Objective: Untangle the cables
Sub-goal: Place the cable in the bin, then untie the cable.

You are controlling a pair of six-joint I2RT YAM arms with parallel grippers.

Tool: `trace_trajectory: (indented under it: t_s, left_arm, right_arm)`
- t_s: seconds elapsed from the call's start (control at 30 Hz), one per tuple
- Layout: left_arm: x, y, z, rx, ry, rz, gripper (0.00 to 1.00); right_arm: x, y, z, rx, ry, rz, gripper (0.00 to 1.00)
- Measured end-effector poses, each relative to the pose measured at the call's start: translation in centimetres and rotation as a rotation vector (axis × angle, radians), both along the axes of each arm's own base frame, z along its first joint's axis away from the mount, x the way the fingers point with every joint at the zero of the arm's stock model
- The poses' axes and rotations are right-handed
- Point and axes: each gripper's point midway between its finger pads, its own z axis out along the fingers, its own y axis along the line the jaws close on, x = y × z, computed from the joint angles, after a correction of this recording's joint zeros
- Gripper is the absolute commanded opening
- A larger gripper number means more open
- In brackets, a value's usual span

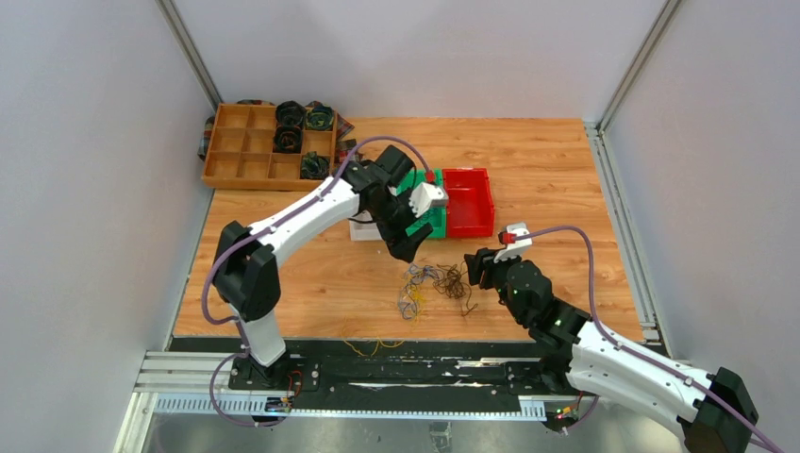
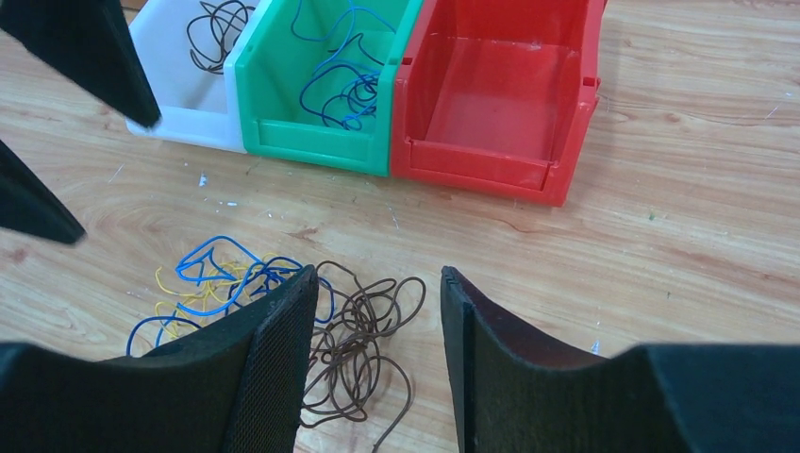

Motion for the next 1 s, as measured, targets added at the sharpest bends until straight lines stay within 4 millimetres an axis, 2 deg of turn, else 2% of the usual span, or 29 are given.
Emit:
trace_trajectory:
  t_s: [0.13, 0.23, 0.4, 0.7, 0.9, 1.0]
  left_arm:
    - [-1.7, -0.8, -3.1, 0.037, 0.124, -0.014, 0.82]
    - [-2.7, -1.5, -4.6, 0.055, 0.165, -0.016, 0.80]
    - [-4.3, -2.0, -6.5, 0.091, 0.176, -0.013, 0.62]
    - [-1.7, -2.2, -7.2, 0.105, 0.068, 0.051, 0.46]
    - [-1.5, -2.5, -8.4, 0.111, 0.081, 0.056, 0.41]
    - [-1.8, -2.3, -9.0, 0.120, 0.094, 0.057, 0.28]
  right_arm:
    - [0.0, 0.1, -0.2, 0.002, 0.006, 0.001, 0.50]
    - [-0.1, 0.3, -0.4, 0.005, 0.016, 0.012, 0.49]
    - [-0.2, 0.4, -0.4, 0.017, 0.021, 0.013, 0.49]
    - [-0.3, 0.6, -0.3, 0.030, 0.027, 0.017, 0.47]
    - [-0.3, 0.6, -0.2, 0.041, 0.028, 0.015, 0.46]
    - [-0.3, 0.5, 0.1, 0.049, 0.021, 0.015, 0.44]
